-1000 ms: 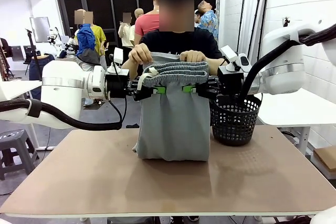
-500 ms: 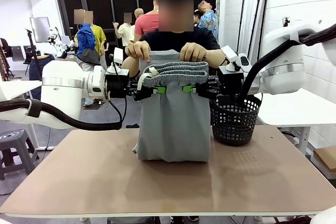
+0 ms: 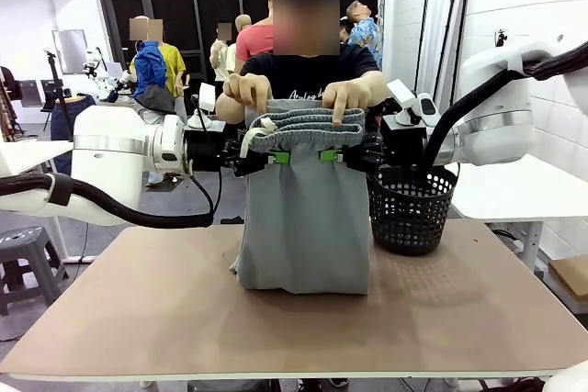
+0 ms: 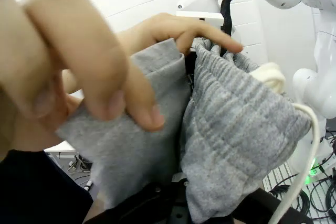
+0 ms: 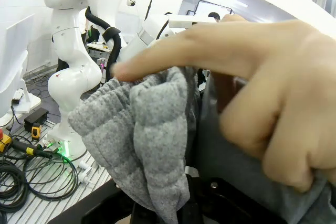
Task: Fold the training pants.
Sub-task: Release the ends of the Training pants and then grab the overlapped ends.
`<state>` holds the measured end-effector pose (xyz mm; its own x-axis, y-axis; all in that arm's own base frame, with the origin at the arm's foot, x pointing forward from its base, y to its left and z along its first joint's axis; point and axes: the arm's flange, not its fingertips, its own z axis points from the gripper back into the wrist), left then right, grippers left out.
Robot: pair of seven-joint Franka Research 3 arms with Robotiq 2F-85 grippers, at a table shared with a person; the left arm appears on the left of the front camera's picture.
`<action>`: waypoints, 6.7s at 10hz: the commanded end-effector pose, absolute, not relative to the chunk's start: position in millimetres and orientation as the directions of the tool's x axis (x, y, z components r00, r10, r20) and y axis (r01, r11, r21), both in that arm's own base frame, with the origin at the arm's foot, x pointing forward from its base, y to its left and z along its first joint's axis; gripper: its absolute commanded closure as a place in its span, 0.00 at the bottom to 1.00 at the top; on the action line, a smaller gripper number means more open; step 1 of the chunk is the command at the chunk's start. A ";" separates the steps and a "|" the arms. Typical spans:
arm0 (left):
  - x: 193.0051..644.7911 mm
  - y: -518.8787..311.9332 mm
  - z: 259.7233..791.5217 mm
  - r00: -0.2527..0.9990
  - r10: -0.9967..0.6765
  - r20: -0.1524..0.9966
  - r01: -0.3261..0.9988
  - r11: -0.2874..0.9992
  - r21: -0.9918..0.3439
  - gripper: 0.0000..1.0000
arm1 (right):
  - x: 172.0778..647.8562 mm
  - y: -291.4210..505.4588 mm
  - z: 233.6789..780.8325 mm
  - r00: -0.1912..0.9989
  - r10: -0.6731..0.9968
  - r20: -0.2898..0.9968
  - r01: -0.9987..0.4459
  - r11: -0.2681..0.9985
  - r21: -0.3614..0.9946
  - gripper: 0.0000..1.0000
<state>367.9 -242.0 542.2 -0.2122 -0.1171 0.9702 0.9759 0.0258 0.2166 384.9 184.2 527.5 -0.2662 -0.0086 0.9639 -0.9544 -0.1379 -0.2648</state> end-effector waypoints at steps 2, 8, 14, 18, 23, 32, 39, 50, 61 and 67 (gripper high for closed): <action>364.5 -242.0 543.8 -0.207 -0.102 0.973 0.977 0.039 0.212 1.00 | 383.7 186.0 529.2 -0.263 -0.025 0.964 -0.956 -0.131 -0.264 1.00; 364.5 -242.0 543.8 -0.207 -0.102 0.973 0.977 0.039 0.212 1.00 | 383.7 186.0 529.2 -0.263 -0.025 0.964 -0.956 -0.131 -0.264 1.00; 364.5 -242.0 543.8 -0.207 -0.102 0.973 0.977 0.039 0.212 1.00 | 383.7 186.0 529.2 -0.263 -0.025 0.964 -0.956 -0.131 -0.264 1.00; 364.5 -242.0 543.8 -0.207 -0.102 0.973 0.977 0.039 0.212 1.00 | 383.7 186.0 529.2 -0.263 -0.025 0.964 -0.956 -0.131 -0.264 1.00; 364.5 -242.0 543.8 -0.207 -0.102 0.973 0.977 0.039 0.212 1.00 | 383.7 186.0 529.2 -0.263 -0.025 0.964 -0.956 -0.131 -0.264 1.00; 364.5 -242.0 543.8 -0.207 -0.102 0.973 0.977 0.039 0.212 1.00 | 383.7 186.0 529.2 -0.263 -0.025 0.964 -0.956 -0.131 -0.264 1.00; 364.5 -242.0 543.8 -0.207 -0.102 0.973 0.977 0.039 0.212 1.00 | 383.7 186.0 529.2 -0.263 -0.025 0.964 -0.956 -0.131 -0.264 1.00; 367.2 -242.0 541.3 -0.195 -0.091 0.977 0.980 0.021 0.198 0.51 | 384.1 181.5 530.1 -0.248 -0.020 0.968 -0.962 -0.115 -0.249 0.43; 361.4 -235.8 541.4 -0.177 -0.092 0.980 0.982 0.052 0.183 0.00 | 388.1 180.0 531.1 -0.218 0.009 0.976 -0.971 -0.102 -0.216 0.00; 342.6 -216.8 534.0 -0.186 -0.105 0.977 0.974 0.111 0.198 0.00 | 371.7 152.3 524.4 -0.145 0.071 0.987 -0.989 -0.018 -0.144 0.00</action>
